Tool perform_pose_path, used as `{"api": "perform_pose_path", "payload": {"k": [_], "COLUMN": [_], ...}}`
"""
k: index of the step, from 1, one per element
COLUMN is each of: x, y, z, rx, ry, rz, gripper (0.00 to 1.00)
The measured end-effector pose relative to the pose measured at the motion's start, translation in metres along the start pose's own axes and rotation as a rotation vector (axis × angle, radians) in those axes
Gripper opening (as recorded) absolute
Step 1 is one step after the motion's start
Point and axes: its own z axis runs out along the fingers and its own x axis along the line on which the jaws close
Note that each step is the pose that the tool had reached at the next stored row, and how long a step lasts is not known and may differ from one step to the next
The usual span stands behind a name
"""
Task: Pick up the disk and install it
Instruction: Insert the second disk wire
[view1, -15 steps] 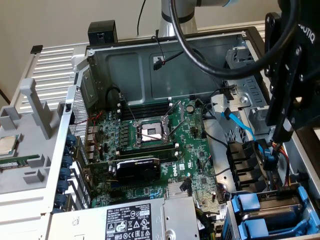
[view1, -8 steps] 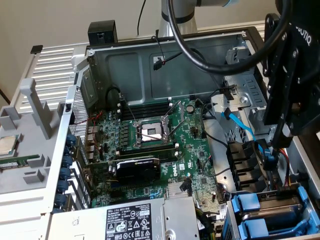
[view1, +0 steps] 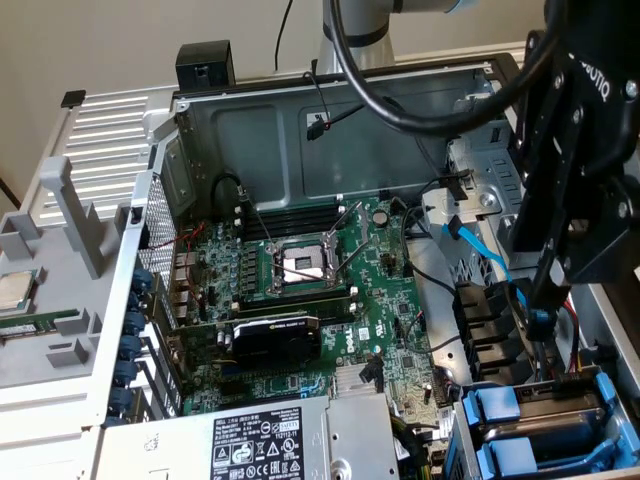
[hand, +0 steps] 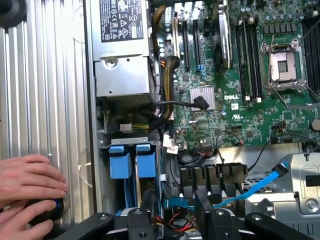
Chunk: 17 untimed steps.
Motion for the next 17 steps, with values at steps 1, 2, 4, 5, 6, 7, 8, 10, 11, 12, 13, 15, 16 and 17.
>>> {"api": "perform_pose_path", "payload": {"k": [1,2,4,5,6,7,8,10,11,12,13,15,16,17], "x": [0.0,0.0,0.0,0.0,0.0,-0.001,-0.001,-0.002,-0.004,-0.005,-0.007,-0.01,-0.012,-0.013], "y": [0.0,0.0,-0.0006,-0.0012,-0.0019,-0.0025,-0.003,-0.0039,-0.0042,-0.0044,-0.0047,-0.0052,-0.0056,-0.0068], "z": [0.0009,0.0016,0.0029,0.0036,0.0043,0.0048,0.0054,0.0059,0.0061,0.0062,0.0064,0.0068,0.0071,0.0073], "rx": [-0.003,-0.0048,-0.006,-0.0061,-0.0061,-0.0058,-0.0055,-0.0065,-0.0071,-0.0076,-0.0078,-0.0084,-0.0091,-0.01], "ry": [-0.0001,0.0003,0.0031,0.0048,0.0074,0.0113,0.0172,0.035,0.0444,0.0548,0.0663,0.0885,0.0969,0.1007], "rz": [0.009,0.018,0.034,0.039,0.043,0.045,0.046,0.047,0.048,0.048,0.049,0.051,0.051,0.051], "gripper": [0.45,0.45,0.45,0.45,0.45,0.45,0.45,0.45,0.45,0.45,0.45,0.45,0.45,0.45]}}
